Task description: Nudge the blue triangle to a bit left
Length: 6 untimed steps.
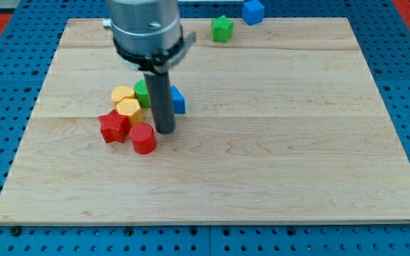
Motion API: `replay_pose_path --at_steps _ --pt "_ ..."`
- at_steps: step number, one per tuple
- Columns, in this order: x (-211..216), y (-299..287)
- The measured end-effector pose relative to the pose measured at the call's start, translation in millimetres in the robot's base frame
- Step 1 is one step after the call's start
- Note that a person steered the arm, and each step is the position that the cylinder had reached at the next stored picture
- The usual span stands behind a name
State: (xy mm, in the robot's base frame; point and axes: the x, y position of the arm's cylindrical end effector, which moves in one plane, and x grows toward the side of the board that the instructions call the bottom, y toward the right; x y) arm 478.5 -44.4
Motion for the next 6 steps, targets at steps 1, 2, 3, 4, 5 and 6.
replay_pose_path --at_steps 1,2,3,4,5,6 --pt "-4 57" --pt "-47 57" --pt "-50 30" --pt "-41 23" --pt "-41 8" --pt "-37 1"
